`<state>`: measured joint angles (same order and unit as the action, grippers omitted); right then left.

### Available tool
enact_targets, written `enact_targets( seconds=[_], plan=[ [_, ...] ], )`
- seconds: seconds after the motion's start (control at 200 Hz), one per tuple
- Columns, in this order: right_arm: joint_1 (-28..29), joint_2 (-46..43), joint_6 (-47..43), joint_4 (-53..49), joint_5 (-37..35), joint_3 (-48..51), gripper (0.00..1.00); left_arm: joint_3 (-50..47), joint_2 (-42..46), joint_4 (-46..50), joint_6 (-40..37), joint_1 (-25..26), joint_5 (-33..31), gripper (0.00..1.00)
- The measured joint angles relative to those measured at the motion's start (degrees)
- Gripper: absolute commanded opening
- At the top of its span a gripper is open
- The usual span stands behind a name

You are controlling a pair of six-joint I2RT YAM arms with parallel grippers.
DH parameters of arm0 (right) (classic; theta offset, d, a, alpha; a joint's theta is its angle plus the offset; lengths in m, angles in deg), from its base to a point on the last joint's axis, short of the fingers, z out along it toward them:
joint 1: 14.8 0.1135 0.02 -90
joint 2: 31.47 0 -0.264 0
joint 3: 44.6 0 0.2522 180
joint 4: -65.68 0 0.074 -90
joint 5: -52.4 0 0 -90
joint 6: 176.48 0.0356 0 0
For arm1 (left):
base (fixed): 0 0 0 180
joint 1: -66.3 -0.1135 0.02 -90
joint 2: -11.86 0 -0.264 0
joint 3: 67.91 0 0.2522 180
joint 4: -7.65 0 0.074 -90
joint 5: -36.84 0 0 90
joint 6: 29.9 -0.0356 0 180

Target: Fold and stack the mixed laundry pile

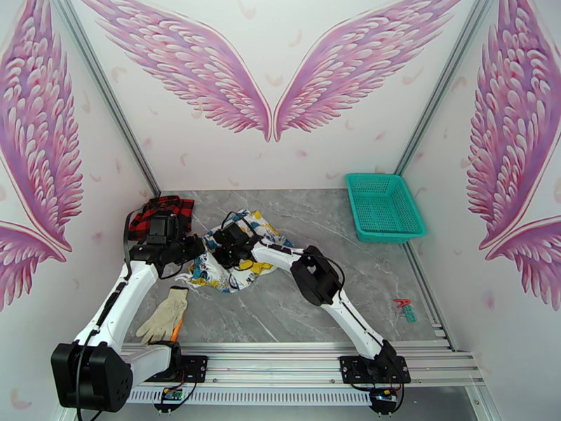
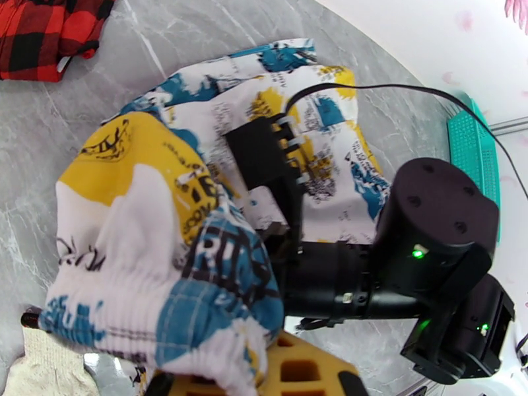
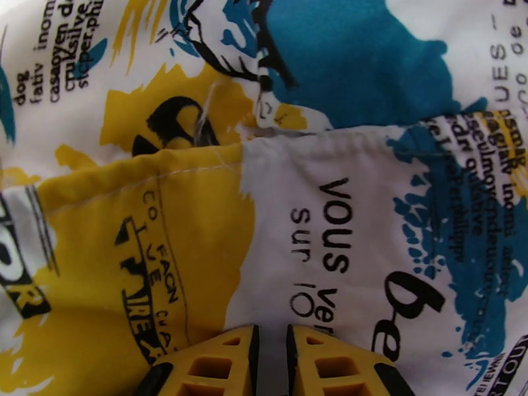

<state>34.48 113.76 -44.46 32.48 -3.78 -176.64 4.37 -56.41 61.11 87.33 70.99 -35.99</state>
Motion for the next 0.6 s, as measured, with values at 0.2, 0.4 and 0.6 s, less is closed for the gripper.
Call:
enact_targets(
  seconds=[0.2,0.4,0.6],
  plan=[
    [-2.7,-2.8,-1.2,-0.7,-0.1,1.7,0.29,5.9,-2.9,0.1,1.2,4.9,-1.2,0.0],
    [-10.1,-15.1,-3.4,-1.8,-2.7,15.2,0.32,8.2,-7.0,-0.2,2.4,9.1,-3.4,0.0],
    [-17.6,-26.2,-5.4,-0.8,-6.3,28.0,0.32,11.7,-11.0,-0.3,4.0,11.3,-5.7,0.0]
  ],
)
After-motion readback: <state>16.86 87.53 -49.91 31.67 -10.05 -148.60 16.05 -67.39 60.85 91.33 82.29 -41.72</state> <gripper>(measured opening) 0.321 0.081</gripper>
